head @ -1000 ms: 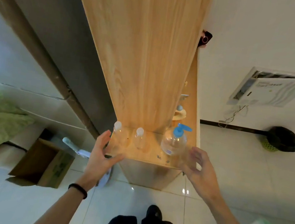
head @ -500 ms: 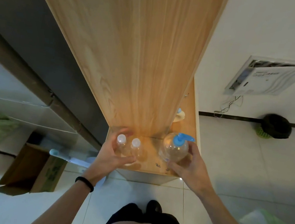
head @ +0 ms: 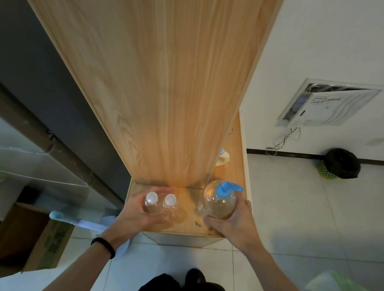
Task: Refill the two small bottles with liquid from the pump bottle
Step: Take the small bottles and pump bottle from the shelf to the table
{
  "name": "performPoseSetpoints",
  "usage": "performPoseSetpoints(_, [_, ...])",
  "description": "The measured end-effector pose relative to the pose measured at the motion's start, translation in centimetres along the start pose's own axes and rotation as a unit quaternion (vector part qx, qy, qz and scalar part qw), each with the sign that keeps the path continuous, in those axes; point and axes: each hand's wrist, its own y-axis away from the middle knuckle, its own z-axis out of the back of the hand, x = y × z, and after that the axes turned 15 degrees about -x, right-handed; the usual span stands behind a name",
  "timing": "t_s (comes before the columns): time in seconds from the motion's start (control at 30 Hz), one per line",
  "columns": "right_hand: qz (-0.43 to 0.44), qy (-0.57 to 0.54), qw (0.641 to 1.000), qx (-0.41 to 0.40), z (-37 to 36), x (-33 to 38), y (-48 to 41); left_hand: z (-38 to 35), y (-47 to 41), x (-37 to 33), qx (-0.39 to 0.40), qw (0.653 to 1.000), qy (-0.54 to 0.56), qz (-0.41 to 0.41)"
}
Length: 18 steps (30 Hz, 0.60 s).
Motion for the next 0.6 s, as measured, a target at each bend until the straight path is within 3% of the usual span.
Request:
performPoseSetpoints(0.27, [-0.006,0.018,1.0,-0.015,-0.3,0.0,-0.1,-0.7,0.1,0.4,0.017,1.0,-0.017,-0.018])
performPoseSetpoints(0.6, [0.013,0.013,0.999,-0.033,-0.3,0.6,0.1,-1.8,1.0,-0.1,-0.033,0.999,-0.033,0.001])
